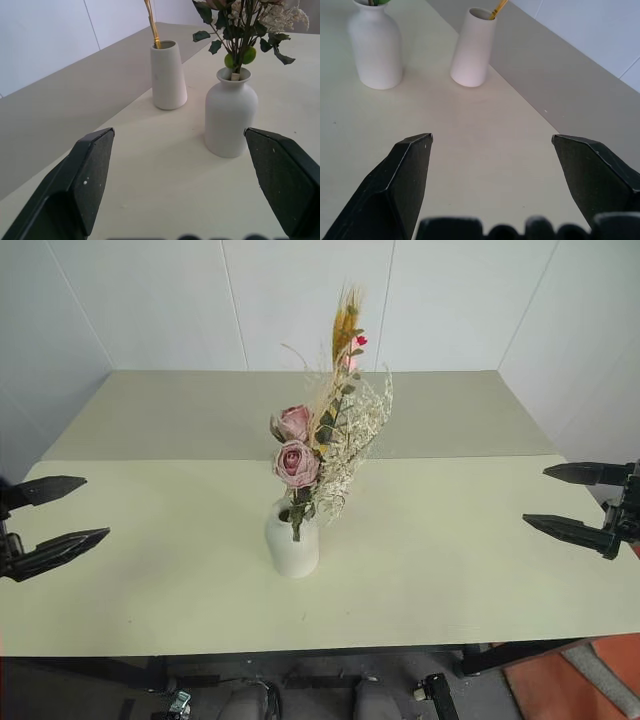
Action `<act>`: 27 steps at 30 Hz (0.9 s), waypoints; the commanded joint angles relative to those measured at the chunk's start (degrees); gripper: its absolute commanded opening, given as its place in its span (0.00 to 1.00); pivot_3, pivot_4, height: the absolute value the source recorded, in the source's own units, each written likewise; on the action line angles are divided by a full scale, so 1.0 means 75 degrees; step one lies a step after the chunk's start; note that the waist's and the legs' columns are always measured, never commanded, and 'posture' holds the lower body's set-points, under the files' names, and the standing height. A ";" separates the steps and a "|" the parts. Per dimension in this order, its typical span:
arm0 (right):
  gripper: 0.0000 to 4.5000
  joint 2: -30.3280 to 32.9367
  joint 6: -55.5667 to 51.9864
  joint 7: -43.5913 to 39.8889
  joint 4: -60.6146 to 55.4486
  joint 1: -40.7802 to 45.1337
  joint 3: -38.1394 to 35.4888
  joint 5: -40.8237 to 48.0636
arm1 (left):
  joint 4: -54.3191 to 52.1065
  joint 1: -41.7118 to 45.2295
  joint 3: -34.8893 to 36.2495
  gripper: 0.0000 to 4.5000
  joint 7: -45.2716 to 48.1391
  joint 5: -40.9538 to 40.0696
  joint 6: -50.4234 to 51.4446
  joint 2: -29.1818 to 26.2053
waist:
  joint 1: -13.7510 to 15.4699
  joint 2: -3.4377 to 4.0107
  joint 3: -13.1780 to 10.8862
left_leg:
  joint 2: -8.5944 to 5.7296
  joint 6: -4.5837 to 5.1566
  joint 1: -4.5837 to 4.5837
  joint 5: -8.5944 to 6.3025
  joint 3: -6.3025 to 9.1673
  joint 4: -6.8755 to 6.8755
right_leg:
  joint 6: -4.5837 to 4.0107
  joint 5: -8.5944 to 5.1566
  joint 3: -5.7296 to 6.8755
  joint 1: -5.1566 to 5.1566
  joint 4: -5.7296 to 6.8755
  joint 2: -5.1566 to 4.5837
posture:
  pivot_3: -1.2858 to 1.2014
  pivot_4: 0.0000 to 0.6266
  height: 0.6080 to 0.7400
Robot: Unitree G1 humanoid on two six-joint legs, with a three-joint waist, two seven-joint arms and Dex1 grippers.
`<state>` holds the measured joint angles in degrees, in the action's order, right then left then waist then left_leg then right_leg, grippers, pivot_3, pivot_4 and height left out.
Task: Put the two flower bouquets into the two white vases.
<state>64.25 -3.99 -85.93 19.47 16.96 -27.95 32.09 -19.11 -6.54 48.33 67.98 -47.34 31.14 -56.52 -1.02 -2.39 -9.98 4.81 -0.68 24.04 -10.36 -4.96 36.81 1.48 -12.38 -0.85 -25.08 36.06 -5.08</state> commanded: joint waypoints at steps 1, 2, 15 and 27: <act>0.99 -0.0007 0.0211 0.0075 -0.0368 -0.0140 -0.0251 -0.0014 | 0.0071 0.0122 0.0125 1.00 0.0043 -0.0012 -0.0108 -0.0137 | 0.0017 0.0000 0.0000 | 0.0000 0.0000 0.0001 0.0000 -0.0001 0.0000 | 0.0000 0.0000 0.0000 0.0000 0.0000 -0.0001 | 0.52 0.24 1.00; 0.99 -0.0022 0.0240 0.0101 -0.0402 -0.0172 -0.0250 -0.0025 | 0.0067 0.0114 0.0130 1.00 0.0045 -0.0008 -0.0103 -0.0135 | 0.0021 0.0000 0.0000 | 0.0000 0.0000 0.0001 0.0000 -0.0001 0.0000 | 0.0000 0.0000 0.0000 0.0000 0.0000 -0.0001 | 0.52 0.24 1.00; 0.99 -0.0072 0.0153 0.0362 -0.0595 -0.0345 -0.0229 -0.0020 | 0.0066 0.0167 0.0087 1.00 -0.0014 0.0004 -0.0100 -0.0147 | 0.0024 0.0000 0.0000 | 0.0000 0.0000 0.0000 0.0000 -0.0002 0.0000 | 0.0000 0.0000 0.0000 0.0001 0.0001 -0.0001 | 0.52 0.24 1.00; 0.99 -0.0064 0.0098 0.0556 -0.0748 -0.0407 -0.0162 -0.0059 | 0.0126 0.0193 0.0042 1.00 0.0035 0.0075 -0.0141 -0.0136 | 0.0023 0.0000 0.0000 | -0.0001 0.0000 0.0000 0.0000 -0.0002 0.0000 | 0.0001 0.0001 0.0000 0.0002 0.0001 -0.0001 | 0.52 0.24 1.00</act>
